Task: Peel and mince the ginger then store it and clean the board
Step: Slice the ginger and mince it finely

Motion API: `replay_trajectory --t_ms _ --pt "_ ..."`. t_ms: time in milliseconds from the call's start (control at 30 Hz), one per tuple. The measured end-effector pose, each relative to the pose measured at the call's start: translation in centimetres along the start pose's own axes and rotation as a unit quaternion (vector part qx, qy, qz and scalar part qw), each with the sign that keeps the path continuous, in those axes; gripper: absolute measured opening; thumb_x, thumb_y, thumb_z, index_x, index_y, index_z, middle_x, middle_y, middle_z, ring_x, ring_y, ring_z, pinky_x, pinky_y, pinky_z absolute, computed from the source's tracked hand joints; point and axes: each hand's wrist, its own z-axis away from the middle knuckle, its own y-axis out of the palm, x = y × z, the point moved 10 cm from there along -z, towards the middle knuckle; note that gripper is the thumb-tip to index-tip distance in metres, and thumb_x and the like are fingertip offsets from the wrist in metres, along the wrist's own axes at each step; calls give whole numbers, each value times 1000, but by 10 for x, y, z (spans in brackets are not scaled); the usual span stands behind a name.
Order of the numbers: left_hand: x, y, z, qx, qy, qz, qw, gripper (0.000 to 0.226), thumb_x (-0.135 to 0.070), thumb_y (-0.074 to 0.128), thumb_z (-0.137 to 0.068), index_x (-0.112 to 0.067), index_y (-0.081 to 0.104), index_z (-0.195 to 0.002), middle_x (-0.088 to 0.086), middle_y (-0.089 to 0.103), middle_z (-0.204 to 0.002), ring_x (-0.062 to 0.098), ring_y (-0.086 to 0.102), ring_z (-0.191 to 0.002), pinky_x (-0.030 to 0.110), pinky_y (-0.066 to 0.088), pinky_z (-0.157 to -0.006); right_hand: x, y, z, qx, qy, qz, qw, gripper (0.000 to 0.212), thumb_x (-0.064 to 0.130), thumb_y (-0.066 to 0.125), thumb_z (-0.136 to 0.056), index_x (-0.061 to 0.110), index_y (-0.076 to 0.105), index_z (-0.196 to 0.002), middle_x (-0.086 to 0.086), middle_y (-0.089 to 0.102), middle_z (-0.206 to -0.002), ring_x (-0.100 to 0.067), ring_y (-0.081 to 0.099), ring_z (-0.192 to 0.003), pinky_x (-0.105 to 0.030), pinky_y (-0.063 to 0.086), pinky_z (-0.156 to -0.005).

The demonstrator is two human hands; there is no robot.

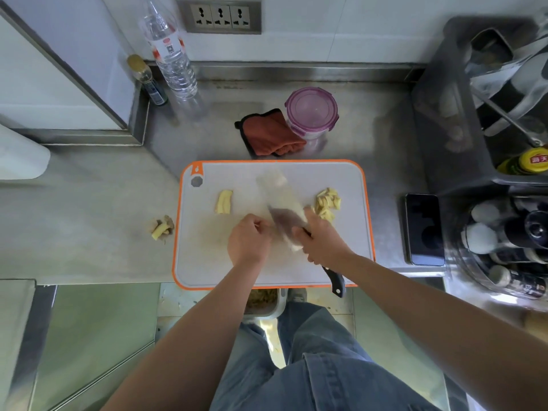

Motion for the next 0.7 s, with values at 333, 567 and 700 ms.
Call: replay_trajectory --t_ms 333,567,700 --pt "14 -77 -21 -158 -39 -65 984 27 -23 55 -91 -13 55 -117 13 55 -114 32 54 -105 41 44 -76 -29 -42 -7 -164 45 37 985 35 15 36 -93 16 30 -128 -13 59 -70 -32 59 -56 -45 52 -49" --pt "9 -73 -49 -117 -10 -159 980 37 -33 67 -83 -7 59 -108 15 53 -109 32 52 -102 36 38 -70 -8 -11 -10 -77 -9 40 996 31 20 37 -99 16 32 -130 -7 56 -65 -22 59 -54 -41 51 -47" --pt "0 -67 -50 -93 52 -196 975 30 -25 67 -81 -7 60 -104 13 56 -102 30 54 -96 36 42 -69 -6 -8 -13 -72 -8 39 997 32 20 38 -100 15 31 -132 0 52 -65 -16 57 -52 -28 50 -44"
